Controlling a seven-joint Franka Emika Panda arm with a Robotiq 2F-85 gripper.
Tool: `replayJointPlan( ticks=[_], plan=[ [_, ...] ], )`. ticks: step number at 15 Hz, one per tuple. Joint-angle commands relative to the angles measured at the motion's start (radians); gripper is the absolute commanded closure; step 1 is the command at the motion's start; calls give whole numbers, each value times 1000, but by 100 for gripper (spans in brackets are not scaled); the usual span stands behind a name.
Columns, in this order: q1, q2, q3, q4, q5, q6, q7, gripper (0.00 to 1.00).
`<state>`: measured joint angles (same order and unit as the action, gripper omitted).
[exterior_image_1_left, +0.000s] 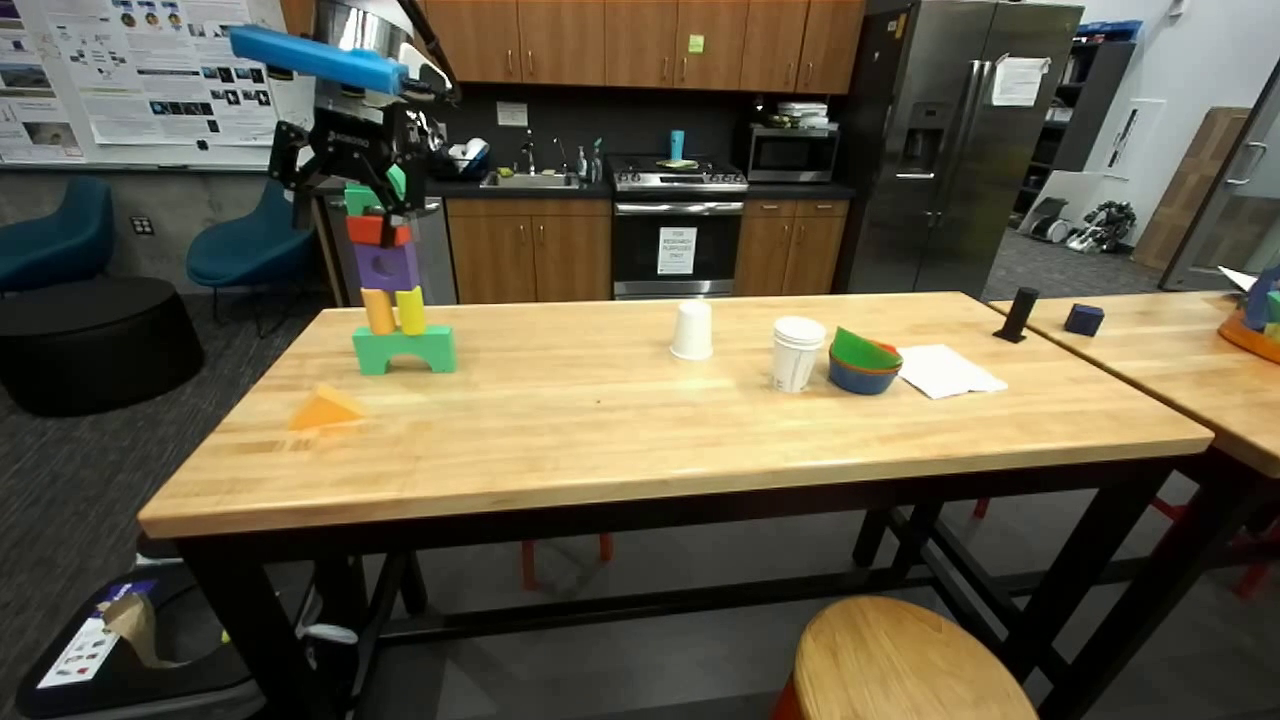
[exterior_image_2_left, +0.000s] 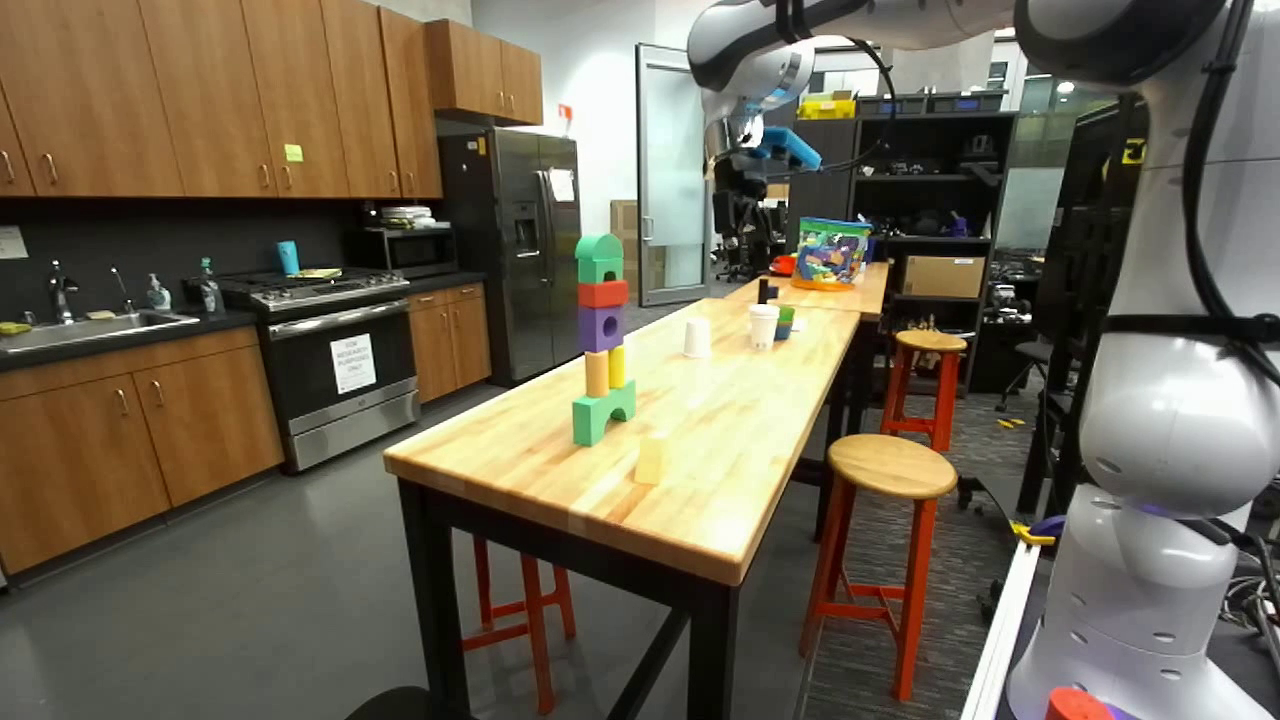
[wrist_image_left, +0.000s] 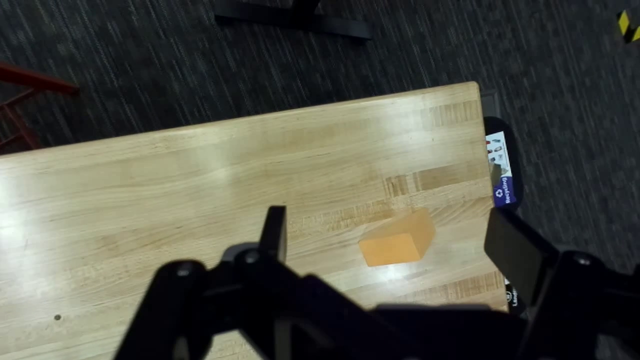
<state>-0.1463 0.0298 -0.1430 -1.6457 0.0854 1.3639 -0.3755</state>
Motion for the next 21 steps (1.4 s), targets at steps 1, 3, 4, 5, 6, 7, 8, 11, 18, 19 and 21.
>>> replayJointPlan(
  ticks=[1,3,4,5,6,7,8,11,18,19,21],
  plan=[
    [-2,1,1,3,0,-3,0,0],
    [-2,1,1,-1,-2,0,-2,0],
    [-2,0,1,-4,-3,2,2,0],
    [-3,-3,0,-14,-2,8,5,0],
    [-4,-6,-1,-22,-2,15,14,0],
    [-7,-11,-4,-35,5,27,36,0],
    [-10,-17,-7,-46,16,34,54,0],
    [-17,-26,-17,-76,41,60,100,0],
    [-31,-27,-34,-115,112,98,136,0],
    [-30,-26,-34,-116,111,103,136,0],
    [-28,-26,-33,-119,102,110,141,0]
  ],
)
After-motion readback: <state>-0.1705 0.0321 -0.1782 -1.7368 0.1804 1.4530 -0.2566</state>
